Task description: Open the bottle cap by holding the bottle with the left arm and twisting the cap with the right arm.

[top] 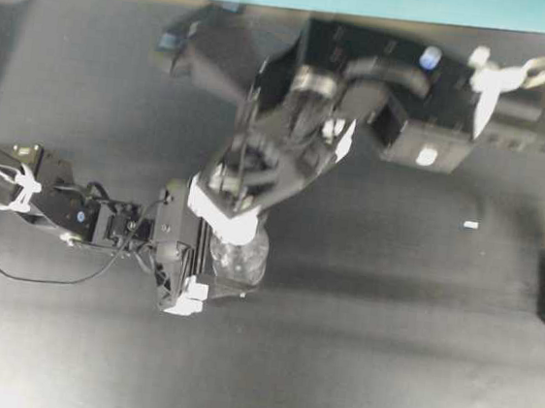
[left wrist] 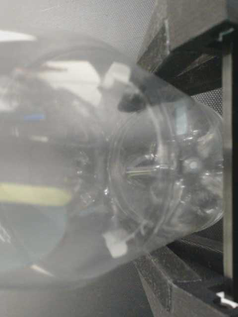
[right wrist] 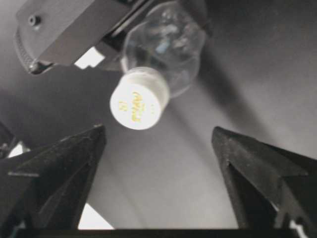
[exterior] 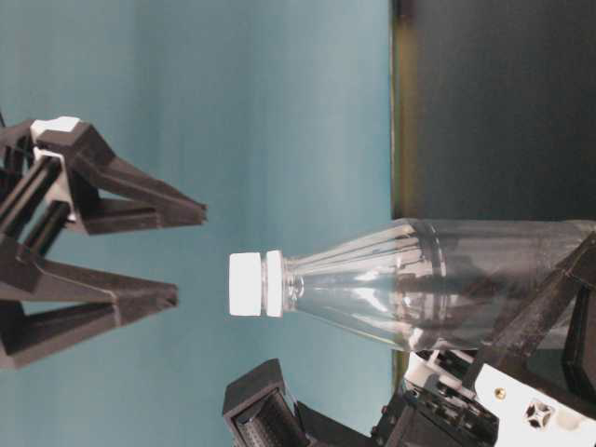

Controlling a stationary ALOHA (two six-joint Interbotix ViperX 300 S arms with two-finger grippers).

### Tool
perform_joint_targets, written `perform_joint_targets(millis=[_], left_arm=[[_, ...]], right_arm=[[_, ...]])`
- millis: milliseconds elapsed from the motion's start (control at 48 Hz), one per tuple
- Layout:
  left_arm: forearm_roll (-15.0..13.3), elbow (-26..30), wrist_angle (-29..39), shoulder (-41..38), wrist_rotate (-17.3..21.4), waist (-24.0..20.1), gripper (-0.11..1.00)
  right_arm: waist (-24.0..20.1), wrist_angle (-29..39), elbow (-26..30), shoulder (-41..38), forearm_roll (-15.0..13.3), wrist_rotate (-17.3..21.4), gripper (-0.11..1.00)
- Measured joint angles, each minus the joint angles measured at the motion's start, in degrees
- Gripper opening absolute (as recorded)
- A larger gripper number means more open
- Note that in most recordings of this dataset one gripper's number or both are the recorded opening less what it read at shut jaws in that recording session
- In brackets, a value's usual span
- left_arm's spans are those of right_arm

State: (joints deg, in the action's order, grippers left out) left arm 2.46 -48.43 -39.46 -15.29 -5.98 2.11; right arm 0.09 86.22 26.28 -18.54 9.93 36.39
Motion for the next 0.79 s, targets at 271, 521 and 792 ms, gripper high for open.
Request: perform_joint_targets(millis=[271,521,792], left_arm=[[0.0,0.0,0.0,0.0,-0.1,0.0,0.86],[0.0,0.0,-0.1,0.0,0.0,0.0,0.86],[0.0,0.0,0.0,0.0,0.0,0.1,0.86]], right_arm=[[-2.1,-2.2,0.4,-1.8,0.0,0.0,0.82],[-2.3,-3.6,0.4,-2.4,-0.2,-0.2,0.82],[-2.2,-3.5,0.4,-3.3,-0.4,-0.6,0.61]])
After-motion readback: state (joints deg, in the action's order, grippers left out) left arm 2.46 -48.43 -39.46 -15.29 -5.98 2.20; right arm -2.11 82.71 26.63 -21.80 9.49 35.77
